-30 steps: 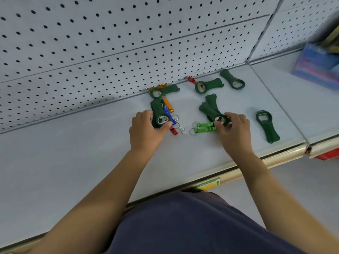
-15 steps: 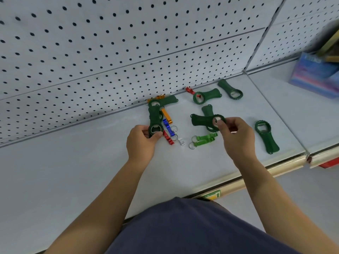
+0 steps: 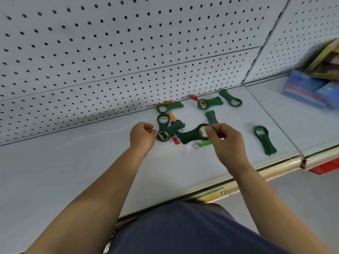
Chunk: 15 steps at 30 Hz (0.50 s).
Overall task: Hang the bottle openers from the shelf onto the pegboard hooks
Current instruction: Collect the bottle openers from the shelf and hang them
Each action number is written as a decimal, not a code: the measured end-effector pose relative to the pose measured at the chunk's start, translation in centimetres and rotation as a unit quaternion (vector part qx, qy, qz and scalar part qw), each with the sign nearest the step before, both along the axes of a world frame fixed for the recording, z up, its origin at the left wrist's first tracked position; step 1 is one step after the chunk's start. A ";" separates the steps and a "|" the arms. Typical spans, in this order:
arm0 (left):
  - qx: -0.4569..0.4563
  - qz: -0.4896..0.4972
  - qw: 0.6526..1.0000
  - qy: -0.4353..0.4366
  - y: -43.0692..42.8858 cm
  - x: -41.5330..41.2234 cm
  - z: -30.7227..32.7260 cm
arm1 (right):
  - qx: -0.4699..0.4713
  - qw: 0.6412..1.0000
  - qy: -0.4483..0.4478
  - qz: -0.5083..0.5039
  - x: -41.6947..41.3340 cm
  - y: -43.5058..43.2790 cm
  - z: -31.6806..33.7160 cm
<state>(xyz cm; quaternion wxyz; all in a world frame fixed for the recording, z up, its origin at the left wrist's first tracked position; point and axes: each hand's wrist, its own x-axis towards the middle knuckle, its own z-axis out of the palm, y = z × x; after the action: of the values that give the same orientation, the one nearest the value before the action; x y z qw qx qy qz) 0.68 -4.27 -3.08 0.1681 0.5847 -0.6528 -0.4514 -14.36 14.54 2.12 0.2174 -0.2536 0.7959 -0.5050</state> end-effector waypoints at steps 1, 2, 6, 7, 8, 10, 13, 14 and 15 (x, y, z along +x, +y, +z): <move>-0.004 -0.001 1.000 0.004 0.0 0.4 0.0 | 0.003 1.000 0.000 0.009 0.5 0.2 -0.1; -0.007 -0.005 1.000 0.009 0.1 0.7 -0.1 | 0.006 1.000 0.002 0.015 0.9 0.3 -0.2; 0.005 -0.072 0.997 -0.002 1.1 1.0 0.2 | 0.016 1.000 0.003 0.016 2.7 0.7 -0.6; -0.006 -0.089 0.996 -0.019 1.2 0.9 0.2 | 0.020 1.000 0.001 0.015 3.1 0.8 -0.6; -0.026 -0.102 0.994 -0.037 1.3 0.7 0.1 | 0.025 1.000 -0.001 0.017 3.4 0.9 -0.8; -0.077 -0.121 0.987 -0.070 1.4 0.3 0.0 | 0.035 0.999 -0.004 0.022 4.0 1.2 -1.0; -0.111 -0.122 0.983 -0.080 1.5 0.2 -0.3 | 0.040 0.999 -0.005 0.026 4.4 1.8 -1.3; -0.111 -0.117 0.984 -0.078 1.6 0.3 -0.3 | 0.040 0.999 -0.008 0.021 4.5 1.9 -1.4; -0.111 -0.112 0.985 -0.073 1.6 0.4 -0.4 | 0.039 0.999 -0.015 0.016 4.6 2.1 -1.4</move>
<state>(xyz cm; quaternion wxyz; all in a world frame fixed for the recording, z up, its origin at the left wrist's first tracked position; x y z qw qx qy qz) 1.10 -2.68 -3.43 0.1321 0.5167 -0.7708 -0.3485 -9.80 16.66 0.75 0.2468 -0.2499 0.8075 -0.4739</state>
